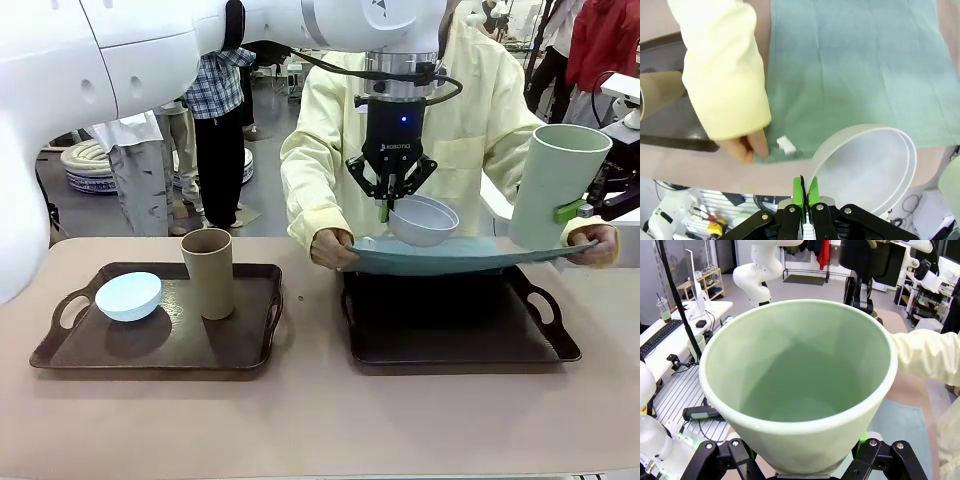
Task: Set up a tray with a mat and arrange the tableware.
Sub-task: Place the Picnic Bowl and Reusable plastic cup back onto the Handle tray in front of the human's position.
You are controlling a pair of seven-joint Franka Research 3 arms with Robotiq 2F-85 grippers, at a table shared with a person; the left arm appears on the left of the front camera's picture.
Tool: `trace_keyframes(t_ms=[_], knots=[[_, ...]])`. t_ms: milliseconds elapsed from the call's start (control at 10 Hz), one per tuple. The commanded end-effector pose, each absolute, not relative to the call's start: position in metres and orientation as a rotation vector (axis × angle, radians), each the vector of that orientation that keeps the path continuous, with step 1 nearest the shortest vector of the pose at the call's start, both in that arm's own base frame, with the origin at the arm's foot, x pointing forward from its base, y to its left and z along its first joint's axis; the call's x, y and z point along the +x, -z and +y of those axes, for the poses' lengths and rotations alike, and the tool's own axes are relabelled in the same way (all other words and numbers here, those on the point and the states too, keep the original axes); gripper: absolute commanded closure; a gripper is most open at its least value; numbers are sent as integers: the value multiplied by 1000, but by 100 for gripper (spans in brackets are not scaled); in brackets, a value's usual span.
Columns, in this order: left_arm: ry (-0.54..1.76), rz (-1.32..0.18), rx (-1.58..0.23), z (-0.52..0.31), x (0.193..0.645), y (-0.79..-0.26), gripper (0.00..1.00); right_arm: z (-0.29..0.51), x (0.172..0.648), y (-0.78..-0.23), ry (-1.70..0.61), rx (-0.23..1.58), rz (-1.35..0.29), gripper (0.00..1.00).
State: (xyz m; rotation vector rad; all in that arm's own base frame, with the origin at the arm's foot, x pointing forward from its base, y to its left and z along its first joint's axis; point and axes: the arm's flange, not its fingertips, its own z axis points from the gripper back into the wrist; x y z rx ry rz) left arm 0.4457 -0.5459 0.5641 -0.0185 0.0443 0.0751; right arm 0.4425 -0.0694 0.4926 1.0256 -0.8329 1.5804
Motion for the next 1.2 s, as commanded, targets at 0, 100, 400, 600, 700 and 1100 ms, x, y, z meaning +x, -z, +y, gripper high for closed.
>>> trace_keyframes(t_ms=[0, 100, 400, 600, 700, 1100], knots=[[-54, 32, -25, -546, 446, -566, 100, -69, 442, -492, -1599, 1019, -836, 29], [-54, 32, -25, -546, 446, -566, 100, -69, 442, -492, -1599, 1019, -836, 29], [-54, 32, -25, -546, 446, -566, 100, -69, 442, -492, -1599, 1019, -836, 29], [-54, 32, -25, -546, 446, -566, 100, -69, 442, -492, -1599, 1019, -836, 29], [-54, 32, -25, -546, 446, -566, 100, -69, 442, -492, -1599, 1019, -836, 29], [-54, 32, -25, -546, 446, -566, 100, -69, 442, -492, -1599, 1019, -836, 29]])
